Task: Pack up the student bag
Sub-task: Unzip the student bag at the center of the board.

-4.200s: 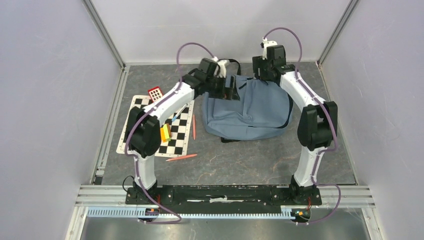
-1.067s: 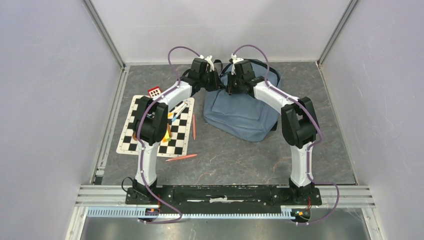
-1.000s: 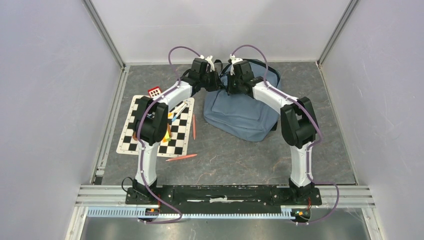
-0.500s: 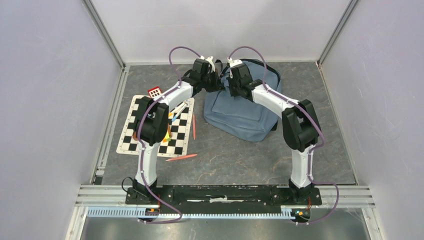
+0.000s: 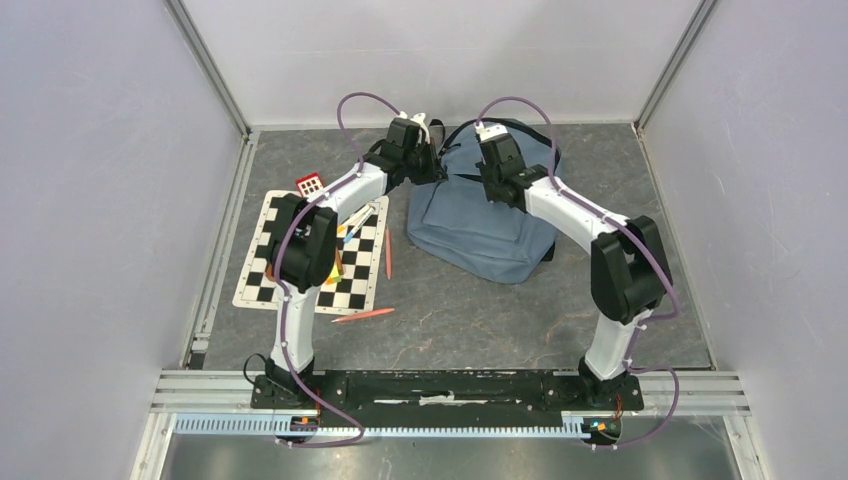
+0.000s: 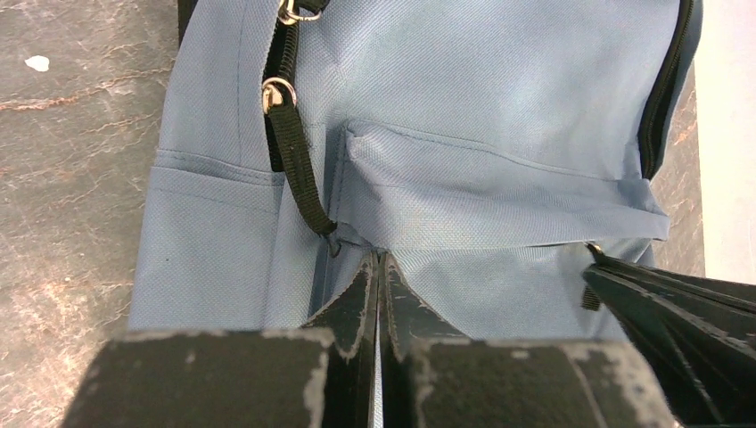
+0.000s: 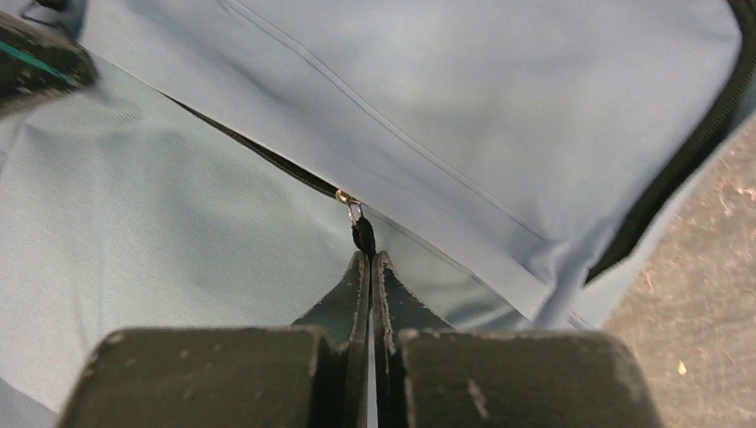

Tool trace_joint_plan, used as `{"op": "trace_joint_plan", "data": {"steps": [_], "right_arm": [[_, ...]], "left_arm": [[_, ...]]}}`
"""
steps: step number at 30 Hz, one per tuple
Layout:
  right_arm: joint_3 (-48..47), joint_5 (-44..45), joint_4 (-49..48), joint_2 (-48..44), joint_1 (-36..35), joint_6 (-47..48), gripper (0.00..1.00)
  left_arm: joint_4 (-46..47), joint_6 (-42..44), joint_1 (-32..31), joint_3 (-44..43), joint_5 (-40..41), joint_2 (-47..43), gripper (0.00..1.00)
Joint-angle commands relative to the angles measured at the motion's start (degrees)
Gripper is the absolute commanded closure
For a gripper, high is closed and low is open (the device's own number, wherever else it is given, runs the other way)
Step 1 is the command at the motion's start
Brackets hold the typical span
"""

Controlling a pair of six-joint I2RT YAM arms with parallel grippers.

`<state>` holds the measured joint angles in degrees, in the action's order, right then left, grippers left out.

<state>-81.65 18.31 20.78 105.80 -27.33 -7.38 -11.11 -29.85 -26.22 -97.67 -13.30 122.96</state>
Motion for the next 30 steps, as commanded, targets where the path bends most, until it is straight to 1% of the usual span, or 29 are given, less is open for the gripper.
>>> {"op": "trace_joint_plan", "data": {"steps": [1,9,15,17,20,21,22,23,25,26,27,28,30], "right_arm": [[3.64,2.38,2.82,-7.77,2.18,0.39,1.0],[12.54,1.8,4.03,-16.31,6.93,-0.82,1.0],[15.43,1.32,3.97,-20.45,9.96,1.07,1.0],[15.29,-1.13,3.23,-20.99,10.32,2.8,1.0],[12.91,-8.41,2.47,-20.77,10.46,6.74,1.0],[11.82,-10.23,2.67,-20.41,10.46,6.89,0.97],[10.47,-11.84,2.72,-20.05,10.46,8.78,0.83],[9.14,-14.23,2.71,-19.73,10.47,9.99,0.73],[6.53,-21.11,2.35,-18.66,10.46,12.9,0.6],[5.22,-25.45,2.39,-17.79,10.46,14.04,0.52],[3.63,-28.48,2.47,-16.63,10.46,14.59,0.46],[2.17,-31.5,2.43,-15.67,10.46,14.76,0.42],[-0.35,-36.09,2.46,-12.62,10.47,15.01,0.38]], "left_arm": [[-1.71,1.38,1.07,-1.74,5.51,-3.43,0.98],[-2.33,3.53,1.25,-1.67,6.88,-4.44,0.98],[-2.62,3.33,1.26,-1.42,6.98,-4.46,0.98],[-2.37,3.31,1.21,-1.06,6.68,-4.74,0.98],[-0.59,4.17,1.23,0.11,3.98,-5.67,0.98],[0.22,4.27,1.25,0.77,3.25,-6.31,0.97],[0.74,4.25,1.23,1.61,2.72,-7.15,0.91],[1.71,4.23,1.25,2.46,2.19,-8.29,0.79],[3.04,4.0,1.26,4.52,1.99,-10.67,0.51],[3.21,3.81,1.21,5.12,2.25,-11.83,0.43],[2.93,3.66,1.25,5.82,2.64,-12.83,0.36],[2.42,3.47,1.26,6.24,3.21,-13.87,0.31],[0.67,2.95,1.23,7.19,4.22,-15.7,0.25]]}}
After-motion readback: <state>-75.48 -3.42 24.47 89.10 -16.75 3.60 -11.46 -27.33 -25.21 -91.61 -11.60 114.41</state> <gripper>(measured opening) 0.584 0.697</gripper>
